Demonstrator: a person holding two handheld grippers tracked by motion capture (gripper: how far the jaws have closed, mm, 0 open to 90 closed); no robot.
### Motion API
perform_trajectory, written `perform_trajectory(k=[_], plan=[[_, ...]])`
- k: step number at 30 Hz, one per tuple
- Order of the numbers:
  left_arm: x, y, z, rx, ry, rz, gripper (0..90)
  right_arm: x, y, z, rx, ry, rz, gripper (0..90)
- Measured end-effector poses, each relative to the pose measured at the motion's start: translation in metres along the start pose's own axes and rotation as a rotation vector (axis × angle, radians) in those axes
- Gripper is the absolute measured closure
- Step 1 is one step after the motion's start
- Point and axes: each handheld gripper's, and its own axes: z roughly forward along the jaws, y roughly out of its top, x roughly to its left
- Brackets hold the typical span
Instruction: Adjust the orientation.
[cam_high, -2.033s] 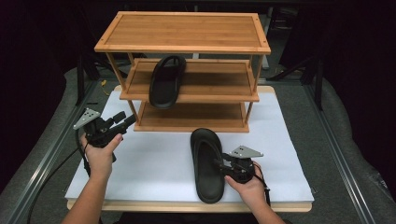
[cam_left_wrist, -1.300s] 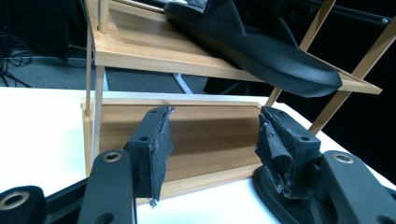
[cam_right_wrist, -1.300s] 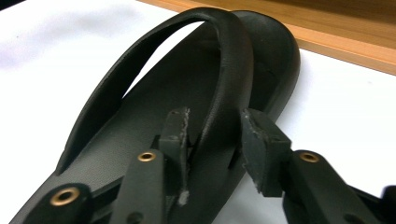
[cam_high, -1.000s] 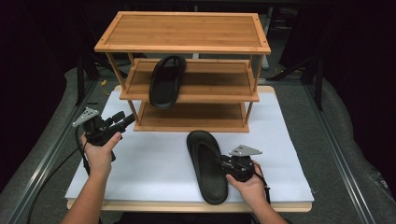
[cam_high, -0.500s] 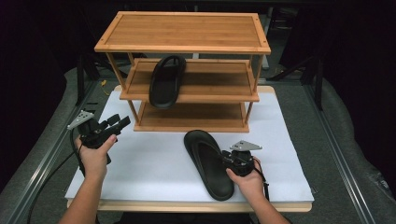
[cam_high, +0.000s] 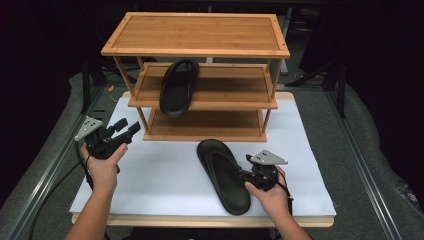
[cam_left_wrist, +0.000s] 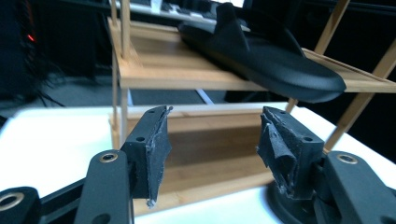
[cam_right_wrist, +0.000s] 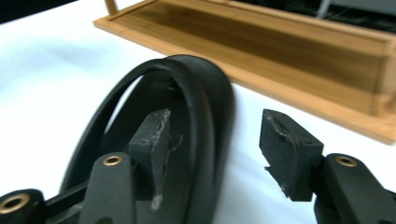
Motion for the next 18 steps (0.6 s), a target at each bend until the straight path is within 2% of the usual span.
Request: perform_trajectory(k=[1,2,3,4,5,6,7,10,11,12,14,16,18], plan=[[-0.001,0.000,0.000,0.000,0.006,0.008,41.1,0.001,-0.001,-0.002,0.012,-0.003,0.022,44.3],[-0.002,-0.001,0.000,0.007,0.007,0.024,40.5,0.001,-0.003,-0.001,0.010,0.037,0.041,44.1],[-0.003,-0.002,0.001,0.020,0.002,0.032,40.5,0.002,-0.005,-0.001,0.010,0.051,0.041,44.1],[-0.004,-0.004,0.001,0.034,-0.009,0.032,40.5,0.002,-0.007,0.000,0.010,0.048,0.033,44.0],[-0.004,-0.007,0.001,0.055,-0.018,0.027,40.5,0.003,-0.009,0.000,0.032,0.028,0.029,43.9],[-0.004,-0.013,0.002,0.071,-0.038,0.003,40.5,0.004,-0.010,0.000,0.055,0.014,0.034,43.9],[-0.004,-0.016,0.002,0.080,-0.043,0.002,40.6,0.005,-0.012,0.000,0.052,0.019,0.038,44.0],[-0.004,-0.027,0.003,0.085,-0.054,0.016,39.1,0.007,-0.016,-0.001,0.047,0.024,0.040,44.1],[-0.005,-0.031,0.005,0.086,-0.047,0.028,32.6,0.009,-0.020,0.000,0.054,0.024,0.032,45.5],[-0.006,-0.037,0.007,0.125,-0.053,0.042,30.7,0.009,-0.021,0.000,0.062,0.028,0.027,45.8],[-0.007,-0.042,0.008,0.148,-0.057,0.052,26.2,0.010,-0.021,0.000,0.075,0.022,0.015,45.8],[-0.008,-0.045,0.009,0.145,-0.054,0.060,23.8,0.010,-0.021,0.000,0.072,0.017,0.008,45.8],[-0.008,-0.047,0.008,0.144,-0.048,0.057,21.7,0.009,-0.022,-0.002,0.064,0.006,0.027,46.4]])
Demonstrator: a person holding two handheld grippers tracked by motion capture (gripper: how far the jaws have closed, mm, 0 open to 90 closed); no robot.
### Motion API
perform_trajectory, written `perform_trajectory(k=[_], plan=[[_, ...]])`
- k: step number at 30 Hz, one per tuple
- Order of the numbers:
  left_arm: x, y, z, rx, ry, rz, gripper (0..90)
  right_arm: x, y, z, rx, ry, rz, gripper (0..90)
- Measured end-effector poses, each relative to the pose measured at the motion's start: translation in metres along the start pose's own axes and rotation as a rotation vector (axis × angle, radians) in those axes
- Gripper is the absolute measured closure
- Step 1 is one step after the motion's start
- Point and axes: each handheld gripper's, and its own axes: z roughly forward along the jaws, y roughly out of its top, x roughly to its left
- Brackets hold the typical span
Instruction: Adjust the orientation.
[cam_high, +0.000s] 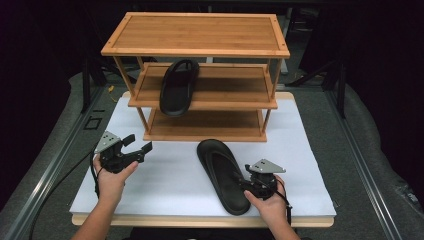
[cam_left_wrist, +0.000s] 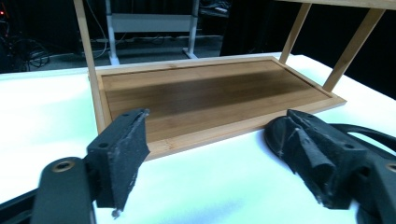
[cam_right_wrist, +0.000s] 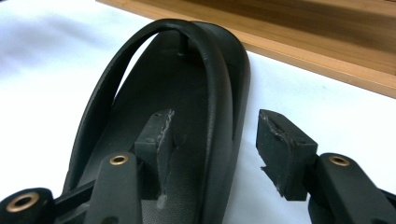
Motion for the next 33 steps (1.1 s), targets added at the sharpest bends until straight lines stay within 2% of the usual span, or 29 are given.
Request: perform_trajectory(k=[4,6,9,15,19,25,30,33], plan=[[0.000,0.000,0.000,-0.003,-0.009,-0.010,21.7,-0.003,-0.002,-0.002,0.006,0.010,0.029,52.7],[0.001,-0.001,0.001,0.005,-0.010,-0.020,21.9,-0.003,-0.002,-0.004,0.014,0.021,0.036,61.3],[0.004,-0.002,0.001,0.008,-0.002,-0.030,21.9,-0.003,-0.003,-0.002,0.037,0.019,0.025,69.0],[0.008,-0.004,0.001,0.017,0.003,-0.049,22.5,0.001,-0.004,0.001,0.062,0.005,0.007,77.1],[0.009,-0.006,0.002,0.032,0.004,-0.055,22.6,0.000,-0.004,0.003,0.068,0.006,0.011,77.5],[0.010,-0.004,0.000,0.022,0.010,-0.059,22.8,-0.005,-0.002,0.003,0.065,-0.014,0.025,79.0],[0.012,-0.004,-0.001,0.018,0.013,-0.069,22.9,-0.009,-0.003,0.004,0.061,0.017,0.039,78.8],[0.012,-0.005,0.001,0.025,0.010,-0.074,23.1,-0.009,-0.003,0.004,0.063,0.008,0.040,78.5]])
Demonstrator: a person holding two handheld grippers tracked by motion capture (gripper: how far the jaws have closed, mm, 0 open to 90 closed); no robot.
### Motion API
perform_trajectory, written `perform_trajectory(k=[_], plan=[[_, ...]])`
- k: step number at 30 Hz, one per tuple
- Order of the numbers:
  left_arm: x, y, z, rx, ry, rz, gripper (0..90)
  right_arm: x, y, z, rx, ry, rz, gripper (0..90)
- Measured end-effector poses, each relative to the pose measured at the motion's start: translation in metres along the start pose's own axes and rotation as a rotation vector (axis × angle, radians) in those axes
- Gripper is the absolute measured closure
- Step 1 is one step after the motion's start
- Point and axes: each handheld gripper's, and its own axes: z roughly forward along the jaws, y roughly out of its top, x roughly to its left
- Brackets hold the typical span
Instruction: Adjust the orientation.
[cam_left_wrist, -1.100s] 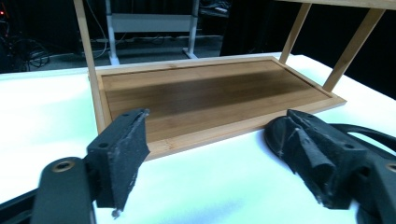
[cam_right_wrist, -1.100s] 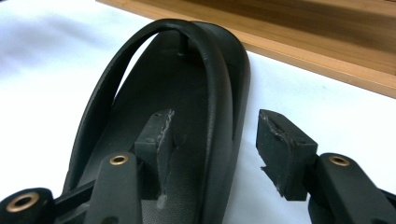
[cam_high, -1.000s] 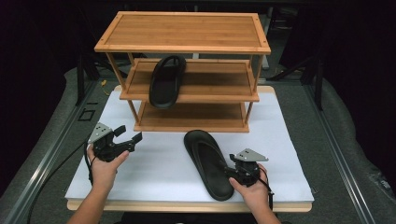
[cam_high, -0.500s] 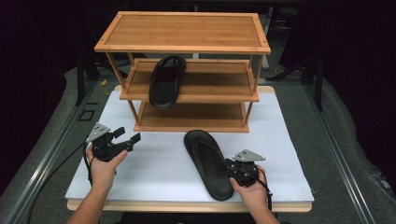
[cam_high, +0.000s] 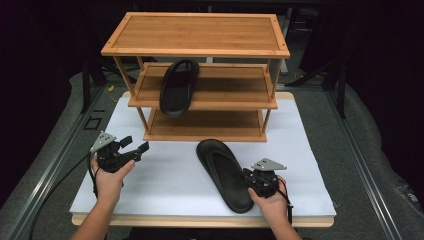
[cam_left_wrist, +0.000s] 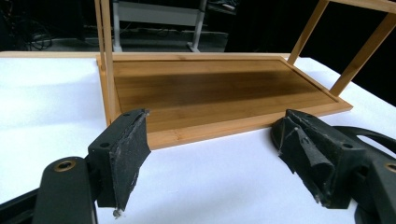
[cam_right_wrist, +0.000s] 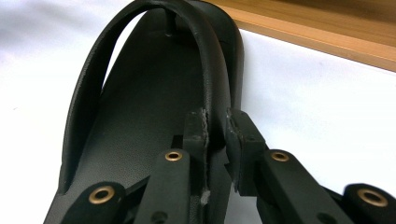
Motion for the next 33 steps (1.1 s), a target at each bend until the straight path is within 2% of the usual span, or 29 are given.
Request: perform_trajectory(k=[12,19,33], plan=[[-0.0002,-0.0020,0.0028,0.020,-0.004,-0.002,23.3,-0.0014,-0.0008,0.0051,0.005,0.000,0.016,76.0],[0.0009,-0.0024,0.0032,0.020,-0.002,-0.005,23.5,-0.0034,0.0011,0.0054,0.004,0.001,0.034,78.7],[0.0029,-0.0032,0.0035,0.024,0.001,-0.010,23.7,-0.0001,0.0041,0.0018,-0.019,-0.069,-0.010,83.6]])
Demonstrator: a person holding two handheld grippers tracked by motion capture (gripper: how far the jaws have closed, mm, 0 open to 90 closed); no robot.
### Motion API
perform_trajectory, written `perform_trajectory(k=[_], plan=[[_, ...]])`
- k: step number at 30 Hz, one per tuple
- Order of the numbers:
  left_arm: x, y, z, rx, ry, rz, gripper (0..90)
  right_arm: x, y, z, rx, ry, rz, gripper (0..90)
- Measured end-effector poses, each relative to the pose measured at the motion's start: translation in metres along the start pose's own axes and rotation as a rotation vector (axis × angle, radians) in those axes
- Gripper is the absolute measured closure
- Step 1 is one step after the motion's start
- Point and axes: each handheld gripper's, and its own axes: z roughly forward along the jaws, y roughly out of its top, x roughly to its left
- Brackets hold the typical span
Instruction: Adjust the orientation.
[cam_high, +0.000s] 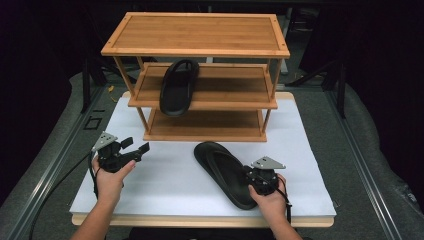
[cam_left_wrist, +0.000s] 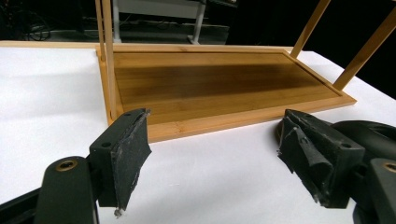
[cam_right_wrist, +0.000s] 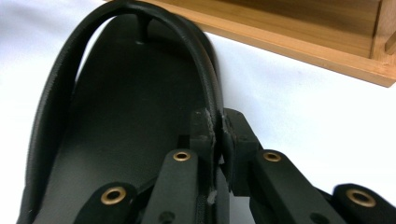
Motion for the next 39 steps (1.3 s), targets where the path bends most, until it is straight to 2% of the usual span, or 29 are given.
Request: perform_trajectory(k=[6,8,11,13,14,20,33,39], plan=[[0.001,0.000,0.000,0.000,0.002,0.001,23.7,0.002,0.001,-0.004,-0.033,0.003,-0.010,84.1],[0.001,0.000,0.000,0.001,0.004,0.001,23.7,0.002,0.001,-0.006,-0.050,-0.008,-0.006,84.1],[0.001,0.000,-0.001,0.000,0.005,0.000,23.7,0.002,0.002,-0.009,-0.081,0.006,0.005,84.1],[0.001,0.000,-0.001,0.002,0.007,0.000,23.7,0.002,0.003,-0.011,-0.082,-0.006,0.009,84.1],[0.002,0.000,-0.001,0.001,0.007,0.001,23.8,0.002,0.003,-0.014,-0.109,0.006,0.006,84.1],[0.002,0.000,-0.001,0.000,0.007,0.000,24.0,0.005,0.005,-0.024,-0.155,0.012,0.007,84.1],[0.002,0.000,-0.001,0.000,0.013,-0.003,24.1,0.005,0.017,-0.056,-0.302,0.020,0.035,84.2],[0.002,0.000,-0.002,-0.003,0.015,-0.006,24.1,0.008,0.024,-0.067,-0.316,0.024,0.017,84.2]])
